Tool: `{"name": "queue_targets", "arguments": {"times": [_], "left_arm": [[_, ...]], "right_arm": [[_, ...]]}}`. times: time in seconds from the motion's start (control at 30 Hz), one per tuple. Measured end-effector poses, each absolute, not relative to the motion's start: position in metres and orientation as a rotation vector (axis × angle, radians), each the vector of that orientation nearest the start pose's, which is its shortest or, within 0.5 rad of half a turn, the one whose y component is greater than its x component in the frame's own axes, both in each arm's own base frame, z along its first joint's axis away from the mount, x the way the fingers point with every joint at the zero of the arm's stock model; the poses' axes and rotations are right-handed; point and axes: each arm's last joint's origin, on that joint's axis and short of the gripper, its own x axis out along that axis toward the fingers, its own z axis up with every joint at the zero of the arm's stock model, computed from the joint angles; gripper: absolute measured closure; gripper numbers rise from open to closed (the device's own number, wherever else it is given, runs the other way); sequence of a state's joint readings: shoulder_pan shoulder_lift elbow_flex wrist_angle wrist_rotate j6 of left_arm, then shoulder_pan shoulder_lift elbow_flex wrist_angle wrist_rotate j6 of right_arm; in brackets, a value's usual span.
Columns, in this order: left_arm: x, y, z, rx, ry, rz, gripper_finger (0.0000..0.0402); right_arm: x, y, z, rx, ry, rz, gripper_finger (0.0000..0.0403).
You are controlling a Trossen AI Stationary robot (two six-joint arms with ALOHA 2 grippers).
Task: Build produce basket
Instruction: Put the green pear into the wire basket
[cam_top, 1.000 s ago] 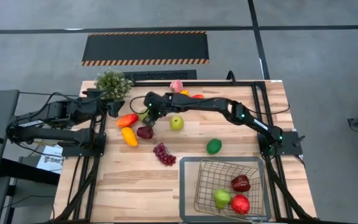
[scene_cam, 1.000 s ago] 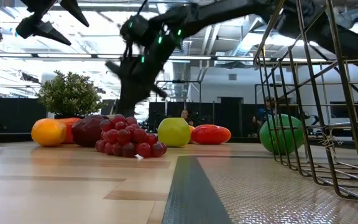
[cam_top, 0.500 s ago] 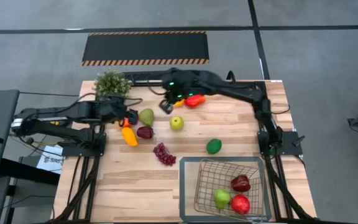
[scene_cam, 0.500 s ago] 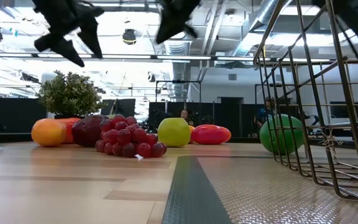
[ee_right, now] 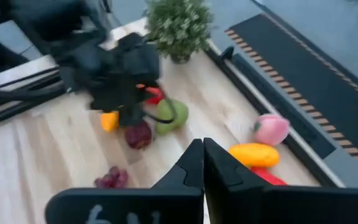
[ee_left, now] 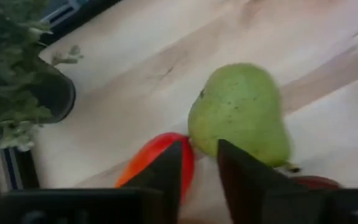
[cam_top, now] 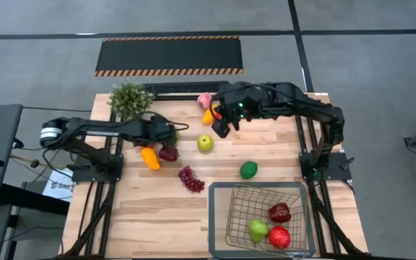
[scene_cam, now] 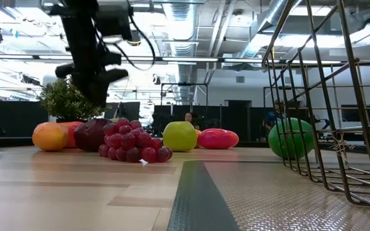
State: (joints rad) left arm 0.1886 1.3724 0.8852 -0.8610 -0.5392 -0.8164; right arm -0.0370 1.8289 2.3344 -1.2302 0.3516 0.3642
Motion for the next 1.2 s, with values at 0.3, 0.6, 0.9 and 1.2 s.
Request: {"name": "queue_targets", "arguments": {"times": [0.3,0.6,0.9,1.2], "left_arm": [[0.242,0.074,0.178,-0.313,1.109,1.202,0.0392],[0.275,0.079,0.177,-0.551,0.942,0.862,0.0401],[0.328,0.076,0.187,-0.842,0.652,0.333,0.0401],[0.319,0.066,0.233,-0.824,0.763,0.375,0.0401]], "right_arm": [[0.349,0.003,0.451,0.210,0.749,-0.473,0.0390],[0.349,0.020,0.446,0.191,0.793,-0.439,0.0389],[0.346,0.022,0.443,0.183,0.826,-0.452,0.0381],[0.332,-0.004,0.435,0.250,0.922,-0.695,0.0292]]}}
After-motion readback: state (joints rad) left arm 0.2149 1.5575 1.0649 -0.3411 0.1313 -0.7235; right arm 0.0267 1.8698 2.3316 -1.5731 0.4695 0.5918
